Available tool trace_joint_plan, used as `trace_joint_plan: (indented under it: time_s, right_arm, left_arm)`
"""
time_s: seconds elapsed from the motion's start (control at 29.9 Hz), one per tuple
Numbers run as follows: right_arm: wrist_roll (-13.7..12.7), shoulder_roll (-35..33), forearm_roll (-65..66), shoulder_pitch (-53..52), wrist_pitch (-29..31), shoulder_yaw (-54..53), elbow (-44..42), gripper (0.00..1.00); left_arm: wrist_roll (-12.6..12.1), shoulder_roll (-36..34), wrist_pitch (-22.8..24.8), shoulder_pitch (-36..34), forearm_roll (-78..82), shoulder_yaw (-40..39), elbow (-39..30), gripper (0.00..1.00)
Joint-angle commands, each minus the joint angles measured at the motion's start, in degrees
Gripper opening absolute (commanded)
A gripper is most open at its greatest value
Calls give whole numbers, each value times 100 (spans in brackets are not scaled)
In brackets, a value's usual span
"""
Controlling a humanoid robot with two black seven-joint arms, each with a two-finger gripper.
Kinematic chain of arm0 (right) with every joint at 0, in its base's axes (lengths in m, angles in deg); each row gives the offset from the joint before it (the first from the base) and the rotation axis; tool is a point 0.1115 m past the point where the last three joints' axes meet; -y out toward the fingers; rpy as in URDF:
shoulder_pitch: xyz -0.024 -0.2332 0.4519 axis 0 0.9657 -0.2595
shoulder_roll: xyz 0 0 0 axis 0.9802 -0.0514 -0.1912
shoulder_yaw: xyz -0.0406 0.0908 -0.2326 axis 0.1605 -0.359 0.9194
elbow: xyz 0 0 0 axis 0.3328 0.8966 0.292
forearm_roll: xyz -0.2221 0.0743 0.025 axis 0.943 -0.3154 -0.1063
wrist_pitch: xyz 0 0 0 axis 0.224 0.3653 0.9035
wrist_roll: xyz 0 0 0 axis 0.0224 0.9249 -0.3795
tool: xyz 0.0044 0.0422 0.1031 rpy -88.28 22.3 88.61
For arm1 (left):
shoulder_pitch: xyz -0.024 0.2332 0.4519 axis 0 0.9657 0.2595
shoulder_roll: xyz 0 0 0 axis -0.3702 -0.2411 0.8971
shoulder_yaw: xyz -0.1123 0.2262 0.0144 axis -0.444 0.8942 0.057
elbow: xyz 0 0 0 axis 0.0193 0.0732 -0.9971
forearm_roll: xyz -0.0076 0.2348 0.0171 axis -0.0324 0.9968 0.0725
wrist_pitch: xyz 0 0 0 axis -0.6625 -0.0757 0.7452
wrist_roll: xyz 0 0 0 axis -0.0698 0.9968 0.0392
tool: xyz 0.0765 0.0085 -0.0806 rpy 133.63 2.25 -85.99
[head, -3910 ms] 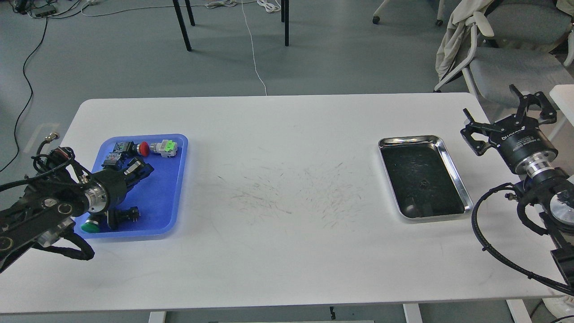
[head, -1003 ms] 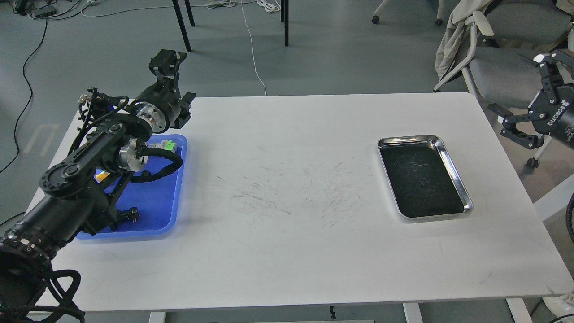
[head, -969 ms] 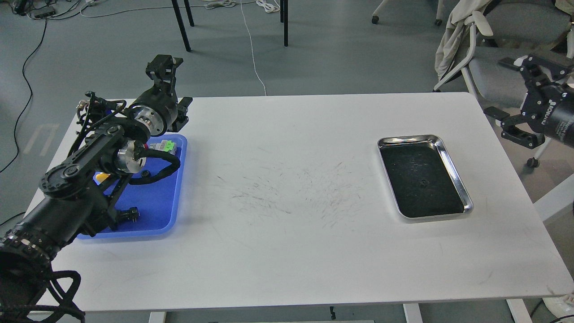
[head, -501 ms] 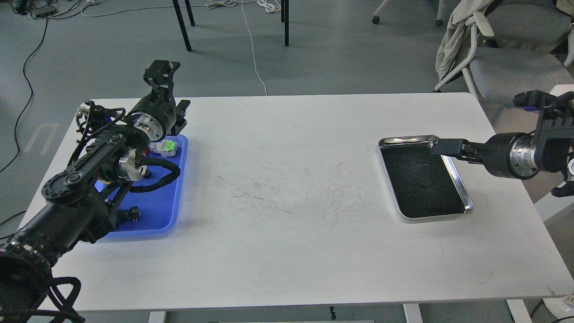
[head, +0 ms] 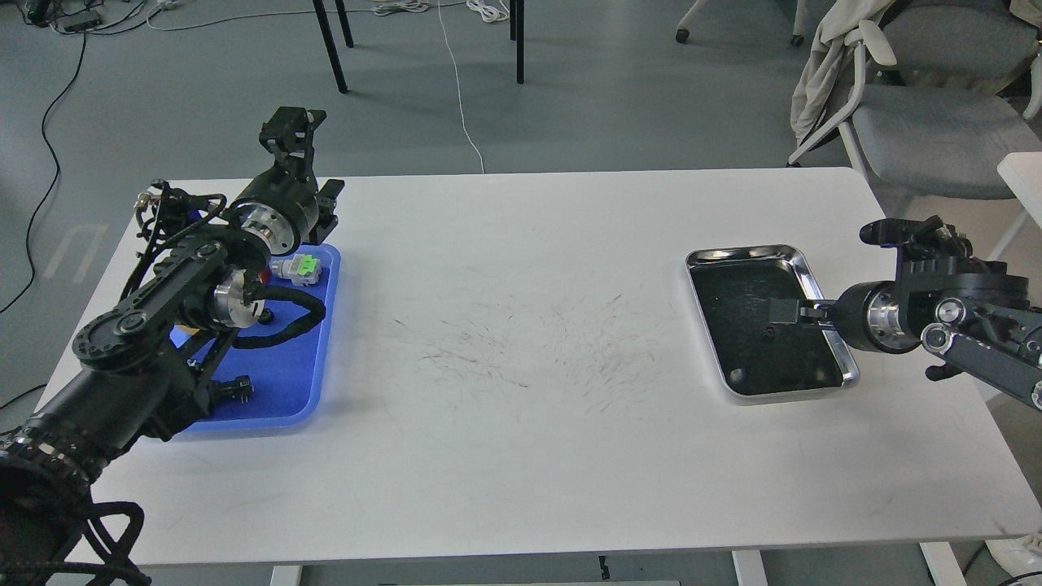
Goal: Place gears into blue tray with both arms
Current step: 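Reach the right gripper into the metal tray and grasp another black gear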
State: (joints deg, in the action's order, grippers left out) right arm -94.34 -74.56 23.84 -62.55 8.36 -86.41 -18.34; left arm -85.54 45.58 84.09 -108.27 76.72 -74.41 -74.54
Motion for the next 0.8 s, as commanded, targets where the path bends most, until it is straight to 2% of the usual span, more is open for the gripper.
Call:
trace_joint_plan:
  time_s: [0.0,0.2,0.67,0.77]
  right_arm:
    - [10,173,7,-2,-23,138,-123,92]
    - [27,287,7,16,-67,164,-228,87]
    - [54,366,227,-178,-23,445,-229,41]
    - [54,366,227,-266,-23,542,-237,40]
  left_arm:
    - [12,13,-4,1,0,0,-24,99]
    - [3,-13,-13,1,0,0,-165,99]
    - [12,4,-30,10,0,0,-174,99]
    - [12,-4,-30,10,0,0,-182,99]
